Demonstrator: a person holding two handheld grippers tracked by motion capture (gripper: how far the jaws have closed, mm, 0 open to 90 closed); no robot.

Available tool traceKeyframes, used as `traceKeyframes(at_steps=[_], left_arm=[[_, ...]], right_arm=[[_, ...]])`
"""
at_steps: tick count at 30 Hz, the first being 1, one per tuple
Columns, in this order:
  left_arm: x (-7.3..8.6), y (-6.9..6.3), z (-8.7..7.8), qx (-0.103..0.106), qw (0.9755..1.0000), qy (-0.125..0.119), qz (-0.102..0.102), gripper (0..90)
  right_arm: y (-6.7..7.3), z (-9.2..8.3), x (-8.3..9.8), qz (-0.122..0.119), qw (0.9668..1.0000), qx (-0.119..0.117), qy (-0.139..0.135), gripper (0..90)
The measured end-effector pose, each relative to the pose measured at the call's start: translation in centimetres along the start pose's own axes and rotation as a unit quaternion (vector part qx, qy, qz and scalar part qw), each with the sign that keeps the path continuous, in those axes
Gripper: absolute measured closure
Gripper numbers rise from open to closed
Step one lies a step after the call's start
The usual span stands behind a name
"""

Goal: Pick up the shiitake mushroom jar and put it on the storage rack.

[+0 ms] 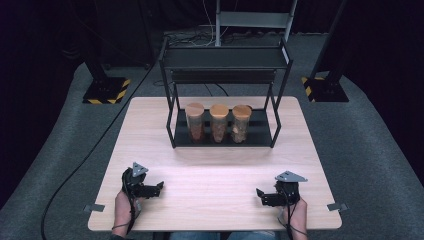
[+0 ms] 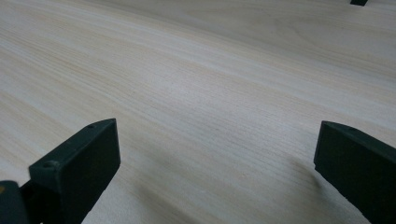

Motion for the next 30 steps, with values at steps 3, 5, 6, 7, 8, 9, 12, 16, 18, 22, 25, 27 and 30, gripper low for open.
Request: traceKeyframes(at_steps=[3, 5, 6, 7, 8, 9, 12, 16, 18, 22, 25, 27, 30], left_arm=[[0.00, -0.01, 0.00, -0.001, 1.0000, 0.000, 0.000, 0.2], [0.00, 0.00, 0.00, 0.000, 1.0000, 0.000, 0.000, 0.1], [0.00, 0.00, 0.00, 0.000, 1.0000, 0.000, -0.001, 0.2], [0.00, 0.00, 0.01, 0.000, 1.0000, 0.000, 0.000, 0.2], [0.00, 0.00, 0.01, 0.000, 1.0000, 0.000, -0.001, 0.1], [0.00, 0.00, 0.00, 0.000, 1.0000, 0.000, 0.000, 0.2], [0.00, 0.00, 0.00, 0.000, 1.0000, 0.000, 0.000, 0.2], [0.00, 0.00, 0.00, -0.001, 1.0000, 0.000, -0.001, 0.2], [0.00, 0.00, 0.00, 0.000, 1.0000, 0.000, 0.000, 0.2], [0.00, 0.00, 0.00, 0.000, 1.0000, 0.000, 0.000, 0.2], [0.00, -0.03, 0.00, 0.000, 1.0000, -0.001, 0.000, 0.2], [0.00, -0.03, 0.00, 0.000, 1.0000, -0.001, 0.001, 0.2], [-0.01, -0.04, 0.00, 0.000, 1.0000, -0.001, 0.001, 0.2]], right_arm=[[-0.26, -0.16, 0.09, 0.000, 1.0000, -0.004, 0.001, 0.0], [-0.36, -0.23, 0.10, 0.003, 1.0000, -0.001, -0.001, 0.0], [-0.35, -0.23, 0.10, 0.003, 1.0000, -0.001, -0.001, 0.0], [-0.33, -0.24, 0.11, 0.001, 1.0000, -0.001, -0.001, 0.0], [-0.32, -0.22, 0.11, 0.001, 1.0000, -0.001, 0.000, 0.0], [-0.32, -0.21, 0.11, 0.001, 1.0000, -0.001, 0.000, 0.0], [-0.28, -0.24, 0.11, -0.002, 1.0000, -0.003, -0.002, 0.0], [-0.23, -0.22, 0.12, -0.005, 1.0000, 0.005, -0.003, 0.0], [-0.22, -0.19, 0.10, -0.006, 1.0000, 0.007, -0.002, 0.0], [-0.16, -0.18, 0.12, -0.009, 0.9999, 0.006, -0.002, 0.0], [-0.15, -0.14, 0.12, -0.010, 0.9999, 0.007, 0.000, 0.0], [-0.14, -0.13, 0.12, -0.010, 0.9999, 0.009, 0.001, 0.0], [-0.13, -0.08, 0.13, -0.012, 0.9999, 0.009, 0.003, 0.0]])
Point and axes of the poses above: each handheld gripper's, and its own axes: z roughly forward along the jaws, x roughly out of its underside, y roughly to its left, the point moved 5 cm from there along z, roughly forward along the jaws, and after that the axes turned 10 degrees about z, right-handed, at the moved point
